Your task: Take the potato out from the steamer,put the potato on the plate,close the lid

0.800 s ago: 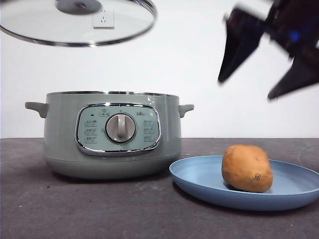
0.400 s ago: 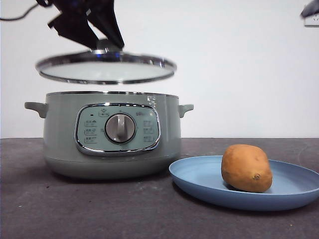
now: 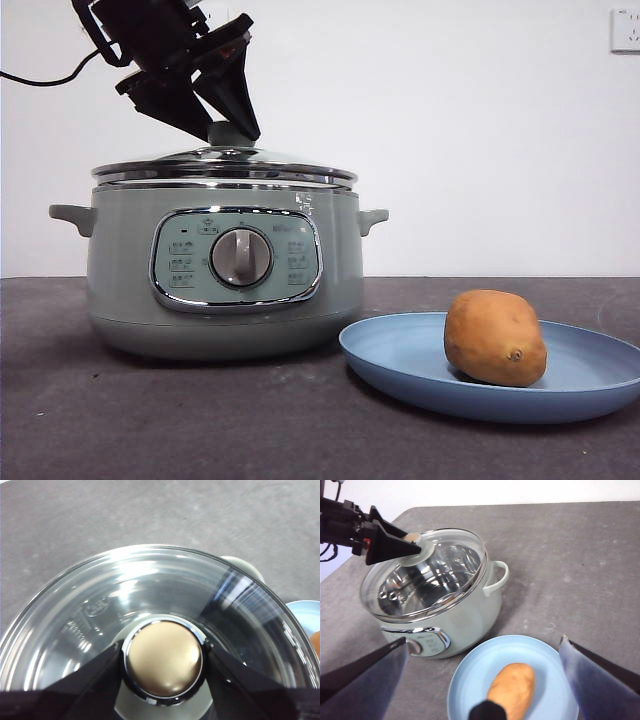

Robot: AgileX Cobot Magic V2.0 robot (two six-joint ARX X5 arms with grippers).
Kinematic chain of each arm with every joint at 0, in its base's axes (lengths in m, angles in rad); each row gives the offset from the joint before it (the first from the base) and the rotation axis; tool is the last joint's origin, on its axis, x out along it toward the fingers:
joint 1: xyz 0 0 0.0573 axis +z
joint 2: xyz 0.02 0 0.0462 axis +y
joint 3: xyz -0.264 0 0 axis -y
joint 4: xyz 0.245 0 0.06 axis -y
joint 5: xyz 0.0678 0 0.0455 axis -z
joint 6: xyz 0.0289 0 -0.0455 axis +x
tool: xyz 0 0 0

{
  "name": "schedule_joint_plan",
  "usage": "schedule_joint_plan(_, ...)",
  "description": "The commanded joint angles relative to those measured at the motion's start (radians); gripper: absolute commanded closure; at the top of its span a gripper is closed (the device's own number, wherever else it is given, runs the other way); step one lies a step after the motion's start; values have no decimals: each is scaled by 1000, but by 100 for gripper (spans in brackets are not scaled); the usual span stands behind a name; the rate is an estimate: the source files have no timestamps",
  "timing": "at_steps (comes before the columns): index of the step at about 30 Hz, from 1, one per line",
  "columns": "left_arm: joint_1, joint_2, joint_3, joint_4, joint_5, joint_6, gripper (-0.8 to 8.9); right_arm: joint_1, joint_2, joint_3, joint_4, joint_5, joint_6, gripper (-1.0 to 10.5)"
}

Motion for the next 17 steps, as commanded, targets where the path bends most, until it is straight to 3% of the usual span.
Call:
schedule_joint_plan(1,-2,-8,10,31,5,18,822,1,0,4,5,31,-2,442)
schedule_joint_plan(17,-13,-2,9,33,-6,26,822,1,0,4,5,36,-1,442)
